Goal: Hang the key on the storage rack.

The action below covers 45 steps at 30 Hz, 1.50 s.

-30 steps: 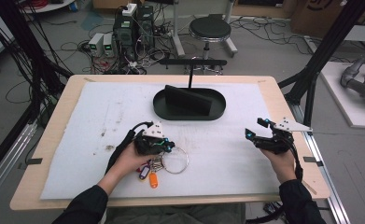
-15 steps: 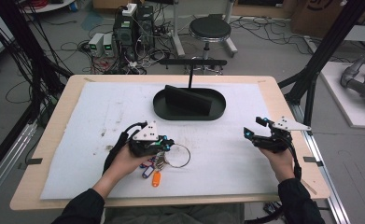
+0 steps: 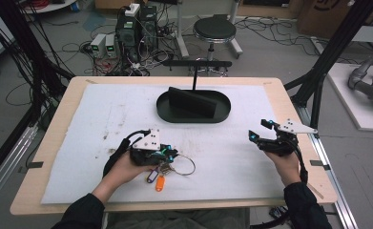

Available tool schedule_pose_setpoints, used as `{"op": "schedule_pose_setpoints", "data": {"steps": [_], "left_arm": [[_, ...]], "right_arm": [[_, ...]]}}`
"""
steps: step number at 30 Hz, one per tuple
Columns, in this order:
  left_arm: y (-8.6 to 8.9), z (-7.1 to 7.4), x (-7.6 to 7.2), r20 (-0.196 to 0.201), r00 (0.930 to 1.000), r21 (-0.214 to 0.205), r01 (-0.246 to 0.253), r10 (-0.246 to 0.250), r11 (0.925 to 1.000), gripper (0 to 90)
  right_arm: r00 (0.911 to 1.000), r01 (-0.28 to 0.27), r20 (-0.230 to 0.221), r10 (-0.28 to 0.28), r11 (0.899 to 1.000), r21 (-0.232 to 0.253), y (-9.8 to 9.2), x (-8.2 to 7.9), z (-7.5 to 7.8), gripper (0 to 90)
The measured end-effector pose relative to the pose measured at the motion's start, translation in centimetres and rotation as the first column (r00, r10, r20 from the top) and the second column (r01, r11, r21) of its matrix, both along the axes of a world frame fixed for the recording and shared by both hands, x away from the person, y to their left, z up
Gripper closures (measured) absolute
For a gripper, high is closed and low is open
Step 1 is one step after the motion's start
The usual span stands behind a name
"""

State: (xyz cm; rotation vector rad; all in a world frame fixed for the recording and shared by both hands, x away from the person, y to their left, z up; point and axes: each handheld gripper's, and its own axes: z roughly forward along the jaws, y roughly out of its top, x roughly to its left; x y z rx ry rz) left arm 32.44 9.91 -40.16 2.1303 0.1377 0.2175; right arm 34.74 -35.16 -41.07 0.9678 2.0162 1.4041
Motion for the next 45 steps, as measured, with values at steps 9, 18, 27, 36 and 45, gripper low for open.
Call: {"op": "schedule_pose_setpoints", "data": {"steps": [9, 18, 27, 36, 45], "left_arm": [[0.1, -0.4, 0.2, -0.055, 0.9978, -0.004, 0.037, -0.037, 0.9993, 81.9], [0.1, -0.3, 0.2, -0.069, 0.9965, -0.003, 0.047, -0.047, 0.9989, 86.1], [1.9, 1.2, 1.1, -0.057, 0.998, -0.128, -0.034, 0.027, 0.9911, 86.7], [3.3, 4.0, 2.0, -0.003, 0.9946, -0.212, -0.102, 0.103, 0.9719, 86.7], [3.8, 7.1, 3.9, 0.039, 0.9843, -0.248, -0.158, 0.172, 0.9559, 86.8]], "right_arm": [[1.0, -0.001, -0.004, 0.001, 1.0, 0.0, 0.0, 0.1, 0.0, 25.6], [1.0, -0.001, 0.002, 0.001, 1.0, -0.001, 0.0, 0.1, 0.0, 25.9], [1.0, 0.003, -0.003, -0.003, 1.0, 0.0, -0.1, 0.1, 0.0, 26.0], [1.0, 0.006, -0.006, -0.006, 1.0, 0.003, -0.1, 0.3, -0.1, 25.9], [1.0, 0.005, -0.005, -0.005, 1.0, 0.002, -0.2, 0.4, -0.1, 26.0]]}}
